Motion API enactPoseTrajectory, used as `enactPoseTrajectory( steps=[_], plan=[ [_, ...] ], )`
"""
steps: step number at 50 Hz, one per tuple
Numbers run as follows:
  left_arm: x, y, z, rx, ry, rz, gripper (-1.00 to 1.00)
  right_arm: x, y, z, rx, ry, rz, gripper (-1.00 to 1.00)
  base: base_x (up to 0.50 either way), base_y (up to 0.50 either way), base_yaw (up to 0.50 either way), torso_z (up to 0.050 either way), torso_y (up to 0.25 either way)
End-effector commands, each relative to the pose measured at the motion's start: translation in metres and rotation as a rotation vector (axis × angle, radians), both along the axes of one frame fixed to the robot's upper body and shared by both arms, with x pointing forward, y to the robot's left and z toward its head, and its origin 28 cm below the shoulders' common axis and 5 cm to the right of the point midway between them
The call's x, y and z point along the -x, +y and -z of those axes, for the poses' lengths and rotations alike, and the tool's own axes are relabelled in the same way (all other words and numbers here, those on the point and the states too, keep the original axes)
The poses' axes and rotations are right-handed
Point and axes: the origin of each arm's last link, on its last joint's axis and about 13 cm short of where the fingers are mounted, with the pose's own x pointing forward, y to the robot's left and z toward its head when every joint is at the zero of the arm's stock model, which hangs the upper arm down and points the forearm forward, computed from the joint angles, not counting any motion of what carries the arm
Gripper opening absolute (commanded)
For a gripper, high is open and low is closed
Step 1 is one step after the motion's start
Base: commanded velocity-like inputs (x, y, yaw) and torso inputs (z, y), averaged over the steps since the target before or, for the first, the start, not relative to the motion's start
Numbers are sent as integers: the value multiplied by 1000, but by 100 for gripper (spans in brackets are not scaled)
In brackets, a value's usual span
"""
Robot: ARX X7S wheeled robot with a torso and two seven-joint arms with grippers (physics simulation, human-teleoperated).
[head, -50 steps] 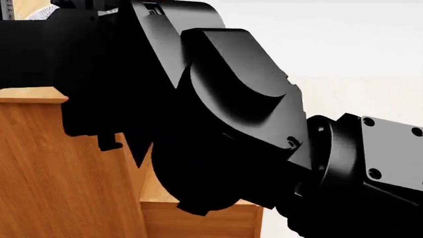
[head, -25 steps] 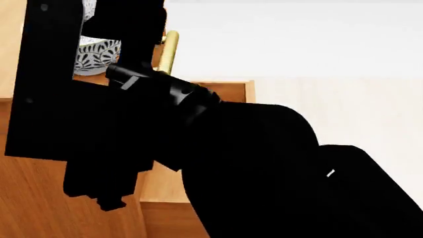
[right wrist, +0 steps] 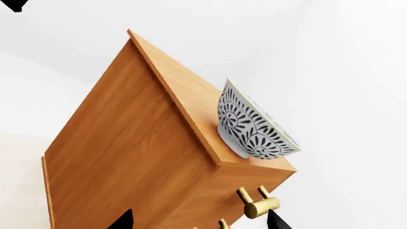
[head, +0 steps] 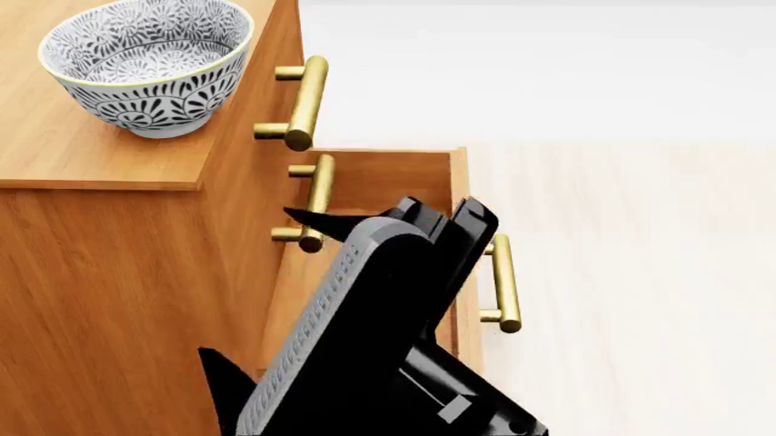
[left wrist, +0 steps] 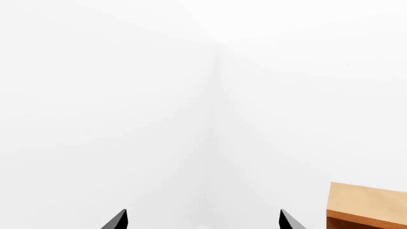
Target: Put the bowl on top of the cabinet.
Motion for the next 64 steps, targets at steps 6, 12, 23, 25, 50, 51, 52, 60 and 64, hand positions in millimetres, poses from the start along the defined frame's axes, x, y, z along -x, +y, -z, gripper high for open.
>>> enactPoseTrajectory(
  steps=[6,12,23,25,50,51,52,60,64],
  plan=[
    [-2,1,4,24,7,2,100,13,-1,27,8,73,13,100,0,0,0,0,0],
    [-2,-1,6,33,19,10,100,15,-2,35,17,96,22,100,0,0,0,0,0],
    [-4,-7,3,27,-2,42,100,19,-9,51,-32,160,67,100,0,0,0,0,0],
    [-8,-12,2,23,-5,79,100,22,-10,59,-61,197,66,100,0,0,0,0,0],
    [-13,-19,6,27,13,119,100,28,-13,84,-53,271,105,100,0,0,0,0,0],
    [-13,-19,6,28,14,119,100,28,-15,85,-59,272,115,100,0,0,0,0,0],
    [-13,-19,6,28,15,119,100,28,-16,86,-61,275,117,100,0,0,0,0,0],
    [-13,-19,6,29,12,119,100,31,-33,79,-211,282,217,100,0,0,0,0,0],
    [-12,-18,5,28,10,118,100,30,-47,73,-262,255,293,100,0,0,0,0,0]
  ],
)
